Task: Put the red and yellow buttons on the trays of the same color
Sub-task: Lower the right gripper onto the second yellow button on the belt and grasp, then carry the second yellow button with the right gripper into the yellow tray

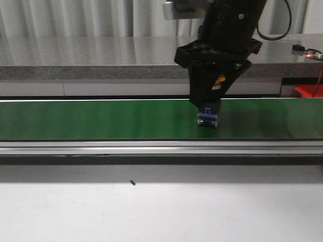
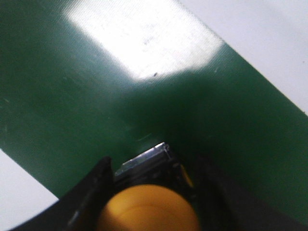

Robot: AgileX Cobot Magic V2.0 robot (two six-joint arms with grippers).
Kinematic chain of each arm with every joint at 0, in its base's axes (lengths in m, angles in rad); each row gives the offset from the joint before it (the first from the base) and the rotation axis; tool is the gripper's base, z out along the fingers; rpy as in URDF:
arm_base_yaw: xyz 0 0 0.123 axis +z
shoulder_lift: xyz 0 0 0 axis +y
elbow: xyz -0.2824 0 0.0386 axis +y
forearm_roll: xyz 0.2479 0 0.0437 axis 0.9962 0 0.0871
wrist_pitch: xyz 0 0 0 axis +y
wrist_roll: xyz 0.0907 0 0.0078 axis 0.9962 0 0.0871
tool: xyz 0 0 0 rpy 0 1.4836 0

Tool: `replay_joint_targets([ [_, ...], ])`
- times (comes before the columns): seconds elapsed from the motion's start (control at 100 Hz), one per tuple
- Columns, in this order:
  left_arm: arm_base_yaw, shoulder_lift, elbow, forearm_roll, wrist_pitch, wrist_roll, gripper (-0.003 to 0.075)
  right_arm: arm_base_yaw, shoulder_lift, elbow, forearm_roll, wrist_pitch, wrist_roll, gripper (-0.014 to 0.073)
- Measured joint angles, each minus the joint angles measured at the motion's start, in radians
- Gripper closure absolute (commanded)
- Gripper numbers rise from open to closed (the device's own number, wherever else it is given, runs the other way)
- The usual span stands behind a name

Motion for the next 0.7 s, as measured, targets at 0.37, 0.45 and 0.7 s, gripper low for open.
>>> replay_joint_targets([
  [0.37,0.000,0.000,0.000,0.000,0.000,0.000,0.0741,-0.088,-0.110,-0.003,-0.002,0.095,0.022,0.0315],
  [0.45,0.000,0.000,0.000,0.000,0.000,0.000,0.0741,-0.151,-0.161,-0.003,-0.002,0.124,0.023,0.0315],
  [0.7,0.000,0.000,0.000,0.000,0.000,0.000,0.0741,-0.433,-0.262,-0.003,0.006,0.186,0.023,0.0315],
])
